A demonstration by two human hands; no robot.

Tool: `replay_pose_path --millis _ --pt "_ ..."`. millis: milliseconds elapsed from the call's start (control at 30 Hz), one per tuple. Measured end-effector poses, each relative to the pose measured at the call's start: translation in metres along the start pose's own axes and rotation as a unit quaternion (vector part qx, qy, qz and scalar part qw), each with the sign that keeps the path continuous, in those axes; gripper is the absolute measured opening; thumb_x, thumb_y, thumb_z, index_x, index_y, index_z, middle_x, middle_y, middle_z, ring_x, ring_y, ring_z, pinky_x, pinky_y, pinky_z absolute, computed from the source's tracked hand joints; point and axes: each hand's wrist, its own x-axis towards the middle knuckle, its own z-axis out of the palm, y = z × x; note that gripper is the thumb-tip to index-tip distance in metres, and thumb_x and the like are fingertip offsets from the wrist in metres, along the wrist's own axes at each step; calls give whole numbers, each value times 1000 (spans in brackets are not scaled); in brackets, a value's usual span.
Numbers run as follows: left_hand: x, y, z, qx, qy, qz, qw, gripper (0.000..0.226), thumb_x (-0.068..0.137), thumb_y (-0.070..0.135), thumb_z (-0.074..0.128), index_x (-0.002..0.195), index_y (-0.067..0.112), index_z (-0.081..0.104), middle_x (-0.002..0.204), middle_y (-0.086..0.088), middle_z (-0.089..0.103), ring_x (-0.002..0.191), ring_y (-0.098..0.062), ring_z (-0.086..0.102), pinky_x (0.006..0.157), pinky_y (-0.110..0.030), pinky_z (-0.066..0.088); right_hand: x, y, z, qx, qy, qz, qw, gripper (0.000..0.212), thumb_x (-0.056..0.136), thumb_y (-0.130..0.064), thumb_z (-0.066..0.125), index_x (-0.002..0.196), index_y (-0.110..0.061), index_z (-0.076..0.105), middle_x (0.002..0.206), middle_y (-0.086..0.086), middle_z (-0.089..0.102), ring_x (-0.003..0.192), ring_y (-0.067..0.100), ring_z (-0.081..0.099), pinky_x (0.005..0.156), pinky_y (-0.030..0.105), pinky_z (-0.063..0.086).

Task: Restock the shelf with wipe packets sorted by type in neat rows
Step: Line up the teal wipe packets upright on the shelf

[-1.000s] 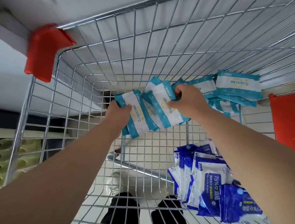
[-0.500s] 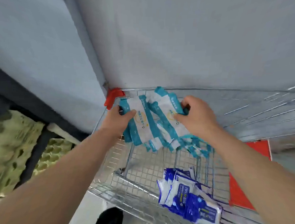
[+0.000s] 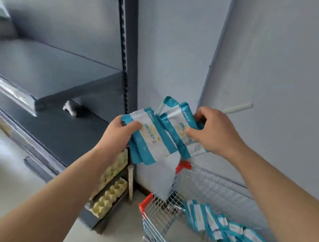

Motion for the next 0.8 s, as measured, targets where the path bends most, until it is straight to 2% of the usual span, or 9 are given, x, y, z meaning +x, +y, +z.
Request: replay_pose_path --millis 100,200,367,533,633,733,800 --pt "-10 38 -63 -23 48 40 998 16 88 14 62 100 22 56 93 0 72 80 -12 71 66 -27 56 24 -69 5 11 -3 -57 998 21 76 -30 76 82 -21 57 78 -13 62 71 9 59 62 29 51" --pt "-14 69 -129 -35 98 66 992 17 87 13 64 100 20 55 90 -1 71 73 -11 71 55 -22 54 47 -137 19 30 -6 -109 994 23 76 -30 77 81 -21 56 81 -13 63 73 7 61 62 29 54" --pt "-8 105 -243 -19 145 82 986 25 84 13 71 99 19 52 96 -7 71 84 -19 71 66 -32 57 89 -247 63 42 -11 -144 989 25 72 -29 77 73 -23 53 77 -11 63 71 12 63 65 39 55" --pt "15 134 -354 -8 164 85 983 39 84 13 71 116 15 50 102 -9 69 92 -24 70 82 -44 58 126 -349 112 63 -17 -157 985 22 73 -24 77 76 -18 56 78 -7 65 73 16 62 63 35 52" --pt "38 149 -409 -19 165 83 983 41 87 13 69 121 17 48 102 -8 68 90 -23 69 82 -45 58 148 -401 142 79 -18 -159 984 22 73 -23 77 78 -15 57 77 -7 65 70 13 62 61 32 51" --pt "65 156 -454 -32 164 82 982 37 88 12 67 120 17 47 97 -6 67 83 -18 68 76 -38 58 176 -442 170 77 -24 -158 984 22 73 -22 77 78 -14 57 74 -10 62 64 10 56 52 25 43" --pt "87 156 -480 -41 170 77 982 36 89 12 67 118 18 47 96 -5 66 83 -18 68 76 -37 58 199 -462 190 71 -26 -151 986 23 72 -22 78 77 -15 56 72 -10 60 65 12 56 53 25 42"
